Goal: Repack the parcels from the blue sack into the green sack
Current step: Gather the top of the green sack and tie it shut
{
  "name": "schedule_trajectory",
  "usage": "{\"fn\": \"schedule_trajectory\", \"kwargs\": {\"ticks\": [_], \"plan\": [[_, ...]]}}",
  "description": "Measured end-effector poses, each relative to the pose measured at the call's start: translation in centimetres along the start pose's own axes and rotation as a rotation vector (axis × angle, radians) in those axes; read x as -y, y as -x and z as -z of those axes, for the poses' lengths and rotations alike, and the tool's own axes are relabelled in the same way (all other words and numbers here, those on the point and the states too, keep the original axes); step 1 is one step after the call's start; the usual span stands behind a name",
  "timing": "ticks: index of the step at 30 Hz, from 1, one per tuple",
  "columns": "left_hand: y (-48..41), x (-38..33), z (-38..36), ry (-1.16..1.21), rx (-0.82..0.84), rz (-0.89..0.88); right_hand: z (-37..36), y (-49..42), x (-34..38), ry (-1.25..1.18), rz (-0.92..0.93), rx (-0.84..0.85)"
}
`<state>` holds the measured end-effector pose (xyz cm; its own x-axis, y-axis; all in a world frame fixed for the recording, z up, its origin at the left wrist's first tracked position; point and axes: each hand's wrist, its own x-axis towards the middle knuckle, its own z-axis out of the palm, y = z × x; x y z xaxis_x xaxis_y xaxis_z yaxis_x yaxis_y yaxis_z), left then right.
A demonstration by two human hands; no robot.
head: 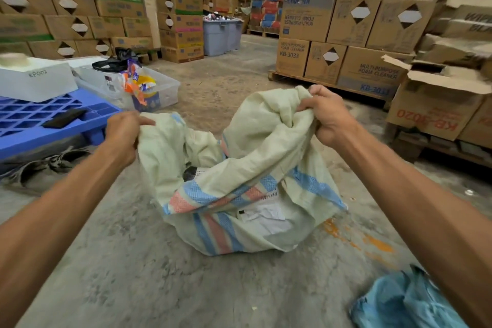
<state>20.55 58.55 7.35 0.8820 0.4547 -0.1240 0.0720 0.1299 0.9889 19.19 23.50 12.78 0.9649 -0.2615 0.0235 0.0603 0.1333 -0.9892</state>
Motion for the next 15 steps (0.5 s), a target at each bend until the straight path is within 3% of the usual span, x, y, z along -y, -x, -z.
{"fn": "schedule_trajectory", "kwargs": {"ticks": [2, 4, 8, 11, 15], "plan": [[1.8, -2.3, -0.3, 0.023, 0.125, 0.046, -0.7, 1.2, 1.5, -0.084, -0.057, 0.118], [3.3, -3.3, 0.0, 0.064, 0.207, 0.213, -1.4, 2.7, 2.7, -0.056, -0.162, 0.177], [7.5, -3.3, 0.8, 0.026, 0.191, 0.457, -1.3, 6.2, 4.6, 0.148, -0.431, 0.198], [9.6, -2.7, 2.3, -0.056, 0.194, 0.59, 0.2, 9.6, 6.0, 0.583, -0.535, 0.269], [13.3, -4.8, 2.5, -0.421, 0.264, 0.498, 1.8, 13.6, 8.0, 1.215, -0.708, 0.401]]}}
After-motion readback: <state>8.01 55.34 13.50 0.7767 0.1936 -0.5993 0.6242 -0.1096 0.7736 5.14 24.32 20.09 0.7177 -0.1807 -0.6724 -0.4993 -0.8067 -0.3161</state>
